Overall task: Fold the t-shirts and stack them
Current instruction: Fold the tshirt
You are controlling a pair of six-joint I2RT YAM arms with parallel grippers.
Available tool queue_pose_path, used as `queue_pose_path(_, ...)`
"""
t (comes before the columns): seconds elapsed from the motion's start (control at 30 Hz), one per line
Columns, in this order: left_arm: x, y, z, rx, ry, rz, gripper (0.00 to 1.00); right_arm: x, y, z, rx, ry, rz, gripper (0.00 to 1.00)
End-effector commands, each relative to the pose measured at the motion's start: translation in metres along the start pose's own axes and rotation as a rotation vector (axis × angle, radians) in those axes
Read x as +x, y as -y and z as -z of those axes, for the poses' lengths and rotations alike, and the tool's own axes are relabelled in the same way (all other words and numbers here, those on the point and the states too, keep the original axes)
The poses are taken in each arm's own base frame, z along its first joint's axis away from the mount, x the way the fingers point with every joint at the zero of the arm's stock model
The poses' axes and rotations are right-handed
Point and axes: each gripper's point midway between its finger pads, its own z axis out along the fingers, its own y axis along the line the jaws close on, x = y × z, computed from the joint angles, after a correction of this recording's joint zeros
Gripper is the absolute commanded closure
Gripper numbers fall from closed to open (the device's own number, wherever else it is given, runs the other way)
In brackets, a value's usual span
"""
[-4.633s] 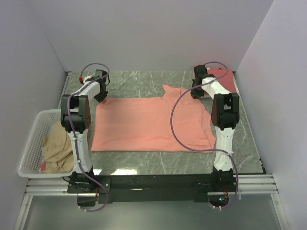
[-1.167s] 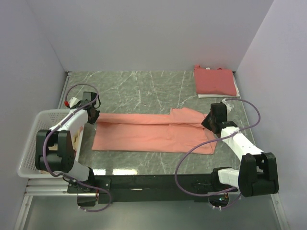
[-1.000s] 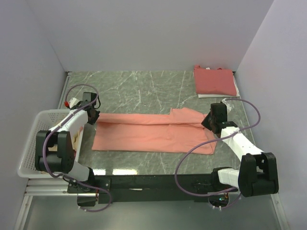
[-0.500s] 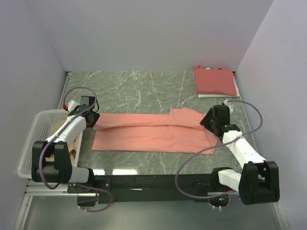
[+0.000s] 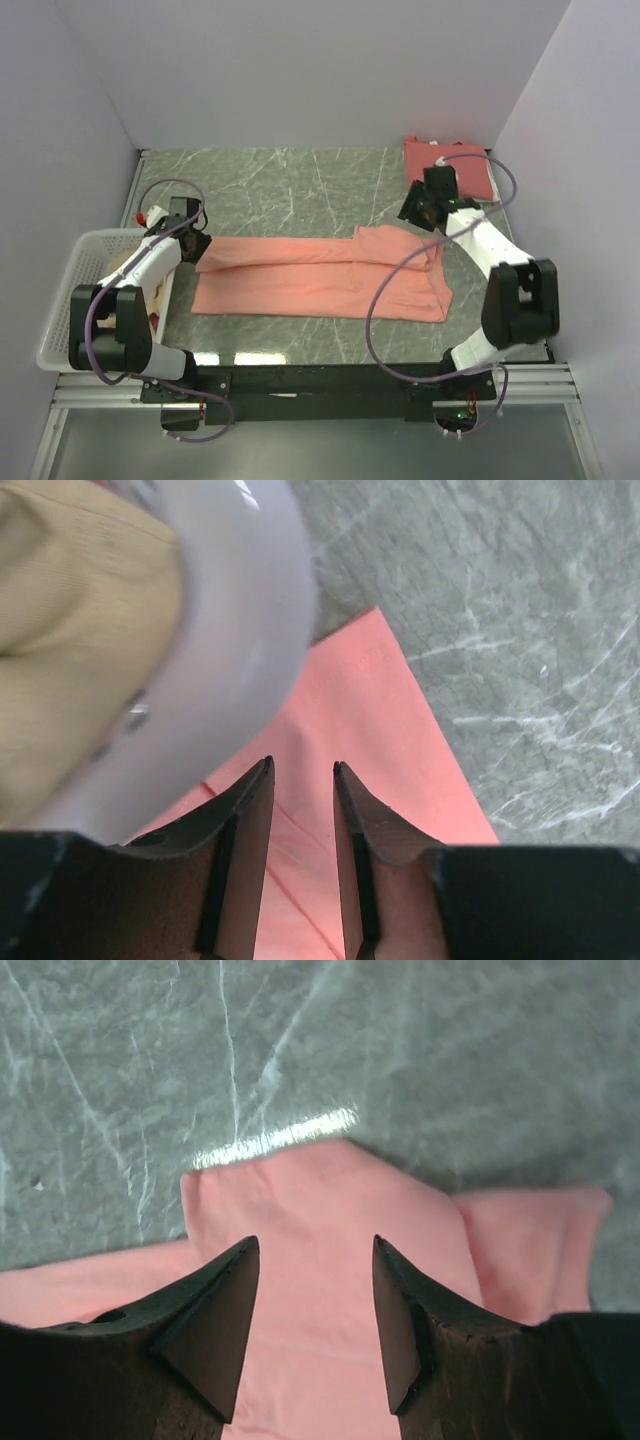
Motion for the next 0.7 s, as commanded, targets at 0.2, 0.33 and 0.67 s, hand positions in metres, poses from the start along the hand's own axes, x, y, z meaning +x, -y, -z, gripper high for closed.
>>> queue_pose_path(0.2,0.030,0.055,0.006,0.133,-0.057,-0.108,0.64,0.011,-0.063,-0.052,0.007,-0.104,0.209,0.46)
queue_pose_path(0.33,0.042,0.059,-0.002,0.124,-0.081,-0.131,0.65,0.030,-0.084,-0.069,0.023,-0.135,0.266,0.47)
queue_pose_path(0.67,0.052,0.064,-0.006,0.136,-0.103,-0.149,0.65,0.054,-0.105,-0.094,0.064,-0.171,0.313,0.50)
